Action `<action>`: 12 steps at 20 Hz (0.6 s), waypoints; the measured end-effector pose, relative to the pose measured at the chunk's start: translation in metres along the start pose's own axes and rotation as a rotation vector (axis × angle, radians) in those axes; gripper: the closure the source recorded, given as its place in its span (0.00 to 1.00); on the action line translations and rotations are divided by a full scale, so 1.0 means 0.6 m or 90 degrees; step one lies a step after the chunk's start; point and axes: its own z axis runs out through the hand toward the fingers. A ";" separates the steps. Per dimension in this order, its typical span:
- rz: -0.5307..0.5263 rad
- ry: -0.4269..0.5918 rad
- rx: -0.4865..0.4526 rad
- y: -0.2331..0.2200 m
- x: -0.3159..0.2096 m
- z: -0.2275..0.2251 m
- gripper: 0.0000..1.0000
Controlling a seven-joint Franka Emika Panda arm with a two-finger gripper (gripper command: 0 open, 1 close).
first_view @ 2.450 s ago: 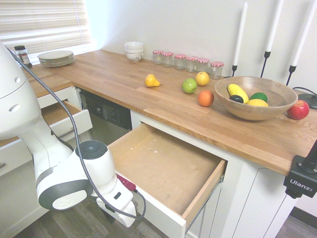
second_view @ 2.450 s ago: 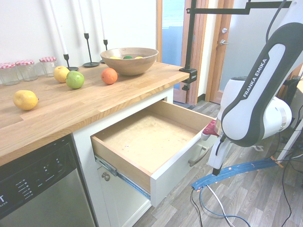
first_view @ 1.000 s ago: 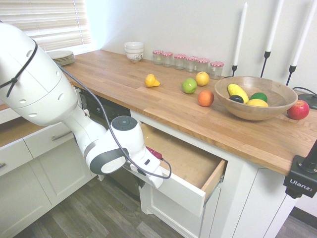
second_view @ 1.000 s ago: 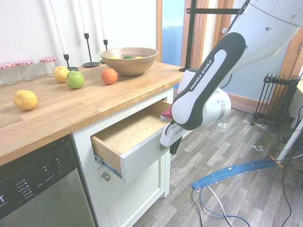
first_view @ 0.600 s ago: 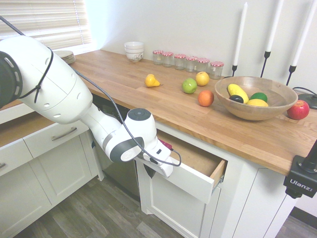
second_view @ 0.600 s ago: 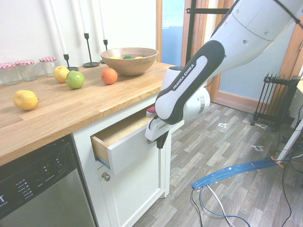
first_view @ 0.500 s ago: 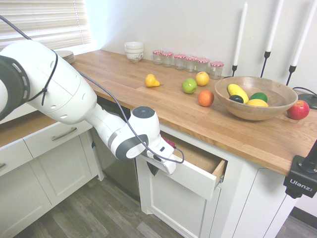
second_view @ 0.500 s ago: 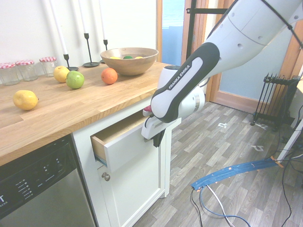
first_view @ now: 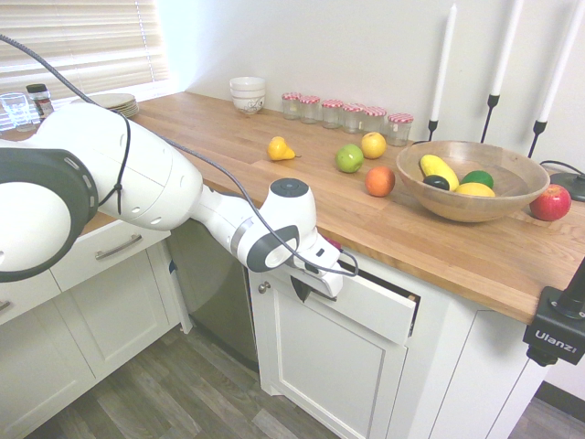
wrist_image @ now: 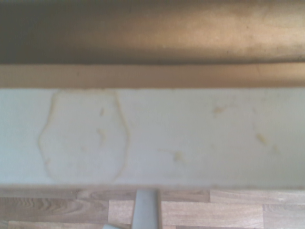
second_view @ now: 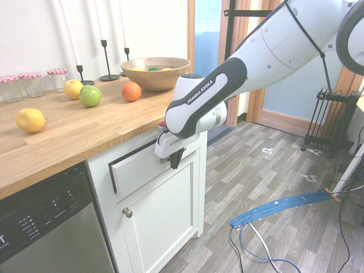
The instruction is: Close the drawer
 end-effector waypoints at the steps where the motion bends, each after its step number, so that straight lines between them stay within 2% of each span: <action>1: 0.002 -0.004 -0.002 0.000 0.002 0.002 1.00; 9: 0.007 -0.016 -0.011 0.001 0.008 0.009 1.00; 12: 0.010 -0.041 -0.030 0.011 0.002 0.013 1.00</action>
